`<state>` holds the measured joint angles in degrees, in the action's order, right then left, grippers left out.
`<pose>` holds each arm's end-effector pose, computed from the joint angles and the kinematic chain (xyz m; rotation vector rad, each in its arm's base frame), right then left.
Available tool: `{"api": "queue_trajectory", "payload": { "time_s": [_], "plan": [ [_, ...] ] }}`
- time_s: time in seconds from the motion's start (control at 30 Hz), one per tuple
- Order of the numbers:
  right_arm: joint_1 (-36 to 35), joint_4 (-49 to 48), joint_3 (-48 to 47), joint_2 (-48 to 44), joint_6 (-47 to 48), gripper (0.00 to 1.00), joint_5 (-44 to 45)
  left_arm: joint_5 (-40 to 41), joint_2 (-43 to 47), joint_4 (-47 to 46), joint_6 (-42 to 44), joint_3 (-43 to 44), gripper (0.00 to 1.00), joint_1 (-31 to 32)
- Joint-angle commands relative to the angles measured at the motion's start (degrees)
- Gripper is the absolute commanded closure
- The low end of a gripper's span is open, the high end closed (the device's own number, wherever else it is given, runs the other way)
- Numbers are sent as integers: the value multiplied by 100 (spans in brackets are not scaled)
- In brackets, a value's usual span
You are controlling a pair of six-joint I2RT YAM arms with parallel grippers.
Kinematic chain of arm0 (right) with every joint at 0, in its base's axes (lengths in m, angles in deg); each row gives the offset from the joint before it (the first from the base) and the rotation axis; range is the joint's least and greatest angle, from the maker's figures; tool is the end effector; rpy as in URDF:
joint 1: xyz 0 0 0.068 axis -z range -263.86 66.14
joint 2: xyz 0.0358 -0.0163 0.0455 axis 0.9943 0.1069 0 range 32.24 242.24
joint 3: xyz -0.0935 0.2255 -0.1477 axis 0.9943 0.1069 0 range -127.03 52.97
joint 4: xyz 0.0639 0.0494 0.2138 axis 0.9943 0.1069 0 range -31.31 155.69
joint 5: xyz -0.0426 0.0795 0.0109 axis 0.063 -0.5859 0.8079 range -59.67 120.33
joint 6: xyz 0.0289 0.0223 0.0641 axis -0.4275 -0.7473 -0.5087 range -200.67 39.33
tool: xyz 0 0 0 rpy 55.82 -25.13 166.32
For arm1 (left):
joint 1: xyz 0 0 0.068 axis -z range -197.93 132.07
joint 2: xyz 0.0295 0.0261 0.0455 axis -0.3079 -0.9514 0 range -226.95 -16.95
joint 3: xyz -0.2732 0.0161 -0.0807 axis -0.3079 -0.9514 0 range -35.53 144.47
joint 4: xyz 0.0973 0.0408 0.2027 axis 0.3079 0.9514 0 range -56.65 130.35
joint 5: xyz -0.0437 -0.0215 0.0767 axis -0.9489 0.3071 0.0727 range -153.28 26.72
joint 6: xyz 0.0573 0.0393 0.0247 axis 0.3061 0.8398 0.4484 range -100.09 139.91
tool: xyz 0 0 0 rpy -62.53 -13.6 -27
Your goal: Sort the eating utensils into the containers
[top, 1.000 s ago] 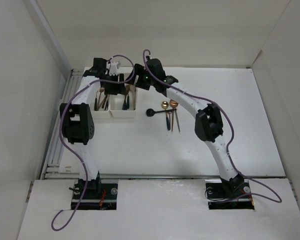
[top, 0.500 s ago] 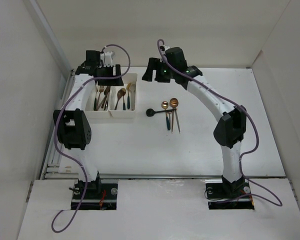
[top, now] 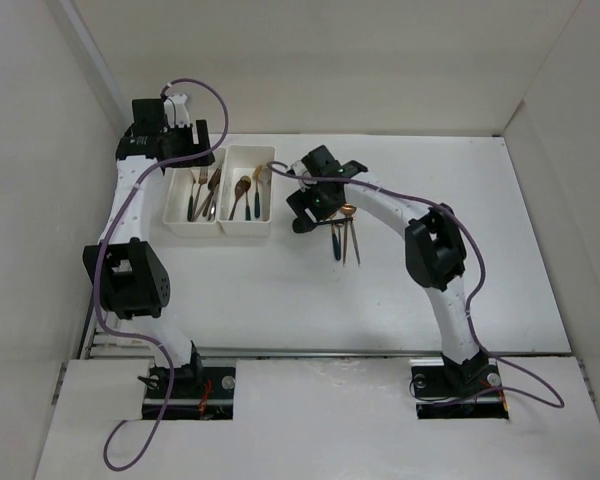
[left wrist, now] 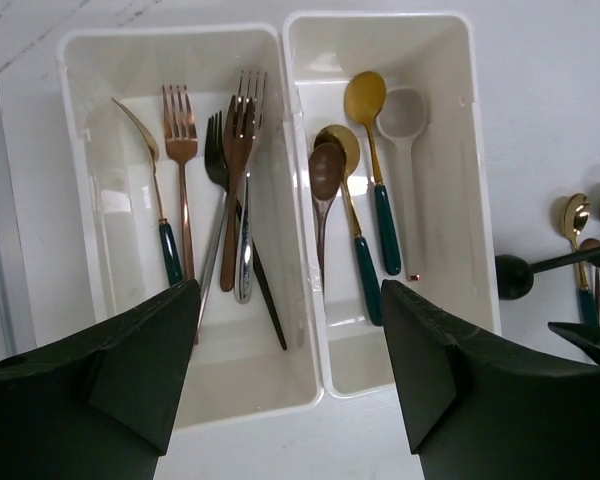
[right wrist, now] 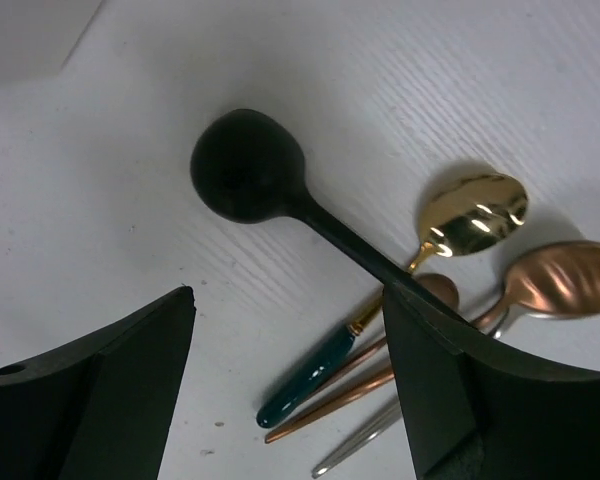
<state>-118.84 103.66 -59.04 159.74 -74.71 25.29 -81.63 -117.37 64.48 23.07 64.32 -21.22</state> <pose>0.3846 0.2756 0.2172 -0.9552 2.4717 0.2877 0.3933 0.0031 0.3741 0.1863 2.0963 -0.2722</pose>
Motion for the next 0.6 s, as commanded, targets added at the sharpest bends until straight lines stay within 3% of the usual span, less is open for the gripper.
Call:
{"api": "queue_trajectory", "payload": {
  "time_s": [0.0, 0.27, 0.33, 0.57],
  "plan": [
    [-122, -286, -102, 46, 538, 20, -32, 7, 277, -29, 27, -89, 30, -14],
    [-404, -366, -954, 1030, 477, 18, 284, 7, 330, -81, 80, -142, 30, -14],
    [-404, -366, -1007, 1084, 406, 23, 284, 7, 330, -81, 80, -142, 30, -67],
    [-404, -427, -560, 935, 406, 56, 284, -46, 383, -81, 80, -194, 30, -67]
  ]
}}
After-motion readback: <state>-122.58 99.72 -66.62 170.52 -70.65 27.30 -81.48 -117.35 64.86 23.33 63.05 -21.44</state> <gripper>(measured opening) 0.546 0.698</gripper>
